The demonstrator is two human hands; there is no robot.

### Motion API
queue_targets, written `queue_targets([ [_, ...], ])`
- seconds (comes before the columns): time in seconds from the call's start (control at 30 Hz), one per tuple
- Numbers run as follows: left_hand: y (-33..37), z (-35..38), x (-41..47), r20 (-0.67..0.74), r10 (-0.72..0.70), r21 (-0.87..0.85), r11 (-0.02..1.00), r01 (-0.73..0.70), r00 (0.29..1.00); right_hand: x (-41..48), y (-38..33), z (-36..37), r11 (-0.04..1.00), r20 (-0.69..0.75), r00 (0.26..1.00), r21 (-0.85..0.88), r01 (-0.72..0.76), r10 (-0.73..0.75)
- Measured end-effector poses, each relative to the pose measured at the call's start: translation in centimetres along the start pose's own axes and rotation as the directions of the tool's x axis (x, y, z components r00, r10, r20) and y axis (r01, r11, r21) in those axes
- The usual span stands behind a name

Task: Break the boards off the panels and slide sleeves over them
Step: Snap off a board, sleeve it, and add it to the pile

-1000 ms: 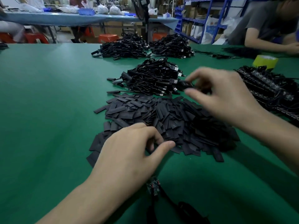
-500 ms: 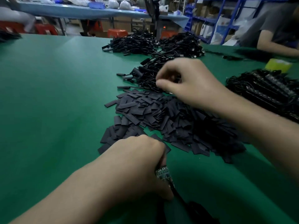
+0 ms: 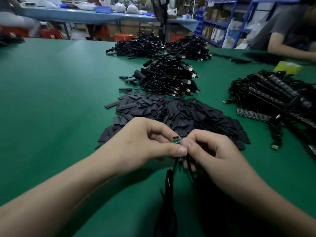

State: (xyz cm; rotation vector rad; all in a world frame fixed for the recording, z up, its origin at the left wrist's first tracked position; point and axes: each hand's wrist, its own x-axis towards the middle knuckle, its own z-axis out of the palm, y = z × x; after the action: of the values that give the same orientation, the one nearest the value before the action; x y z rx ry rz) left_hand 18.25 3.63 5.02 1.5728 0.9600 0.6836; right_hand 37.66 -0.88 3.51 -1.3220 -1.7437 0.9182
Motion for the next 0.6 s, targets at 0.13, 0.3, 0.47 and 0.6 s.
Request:
queue_targets([
  [0.13,-0.5,0.7,-0.3,0.016,-0.036,-0.160,0.986,0.038,0.999,-0.3,0.7,0.4,0.998,-0.018,0.999,0.046,0.034,-0.033],
  [0.3,-0.7,0.9,-0.7,0.010,-0.082,-0.246,0.966,0.082,0.997,-0.1,0.8,0.7,0.965,0.060,0.998,0.264,-0.001,-0.016],
  [0.47,-1.1,0.8,-0.8,0.032,-0.097,-0.295,0.950,0.102,0.995,0.1,1.0,0.9,0.928,0.128,0.992,0.372,-0.027,-0.022],
  [0.6,-1.3,0.8,-0.9,0.056,-0.099,-0.326,0.939,0.112,0.993,0.2,1.1,0.9,0.912,0.154,0.988,0.406,-0.057,-0.007],
])
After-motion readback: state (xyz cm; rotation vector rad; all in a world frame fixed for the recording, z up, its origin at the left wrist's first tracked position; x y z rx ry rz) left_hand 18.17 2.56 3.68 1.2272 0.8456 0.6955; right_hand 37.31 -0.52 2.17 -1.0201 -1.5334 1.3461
